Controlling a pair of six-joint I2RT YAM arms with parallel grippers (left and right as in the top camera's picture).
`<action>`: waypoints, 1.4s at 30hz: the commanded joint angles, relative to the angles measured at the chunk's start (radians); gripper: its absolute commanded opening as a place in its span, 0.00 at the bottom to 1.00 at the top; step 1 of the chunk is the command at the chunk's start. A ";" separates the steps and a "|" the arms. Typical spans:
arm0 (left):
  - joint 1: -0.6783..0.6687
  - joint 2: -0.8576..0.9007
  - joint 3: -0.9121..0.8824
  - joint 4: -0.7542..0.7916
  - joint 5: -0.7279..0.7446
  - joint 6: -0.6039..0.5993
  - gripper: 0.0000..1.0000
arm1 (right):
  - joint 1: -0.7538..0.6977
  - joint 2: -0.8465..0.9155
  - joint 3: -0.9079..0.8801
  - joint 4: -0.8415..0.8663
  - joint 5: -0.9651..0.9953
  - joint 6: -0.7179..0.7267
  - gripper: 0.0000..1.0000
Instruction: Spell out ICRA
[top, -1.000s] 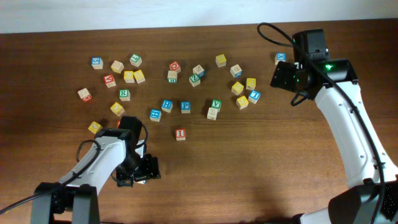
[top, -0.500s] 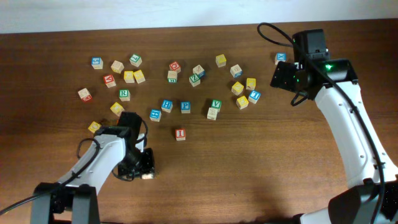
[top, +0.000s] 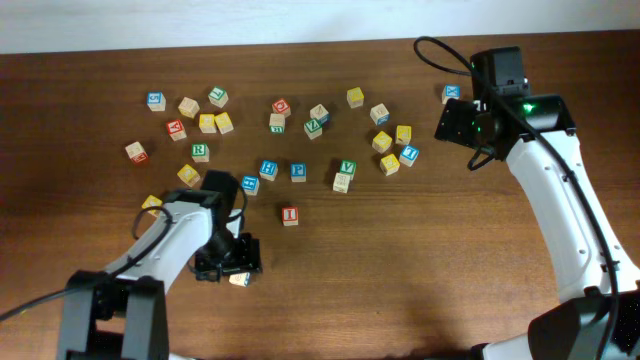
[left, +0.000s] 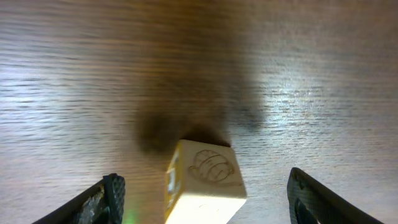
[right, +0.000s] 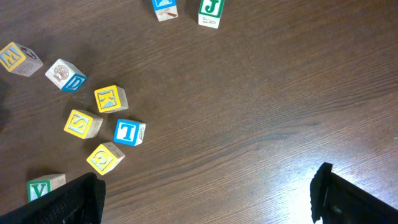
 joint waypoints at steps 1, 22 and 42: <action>-0.053 0.043 -0.011 0.017 0.028 0.019 0.75 | -0.001 0.001 0.013 -0.001 0.016 0.005 0.98; -0.056 0.049 0.280 0.071 -0.487 -0.013 0.16 | -0.001 0.001 0.013 -0.001 0.016 0.005 0.98; -0.216 0.372 0.280 -0.092 -0.552 -0.223 0.23 | -0.001 0.001 0.013 -0.001 0.016 0.005 0.98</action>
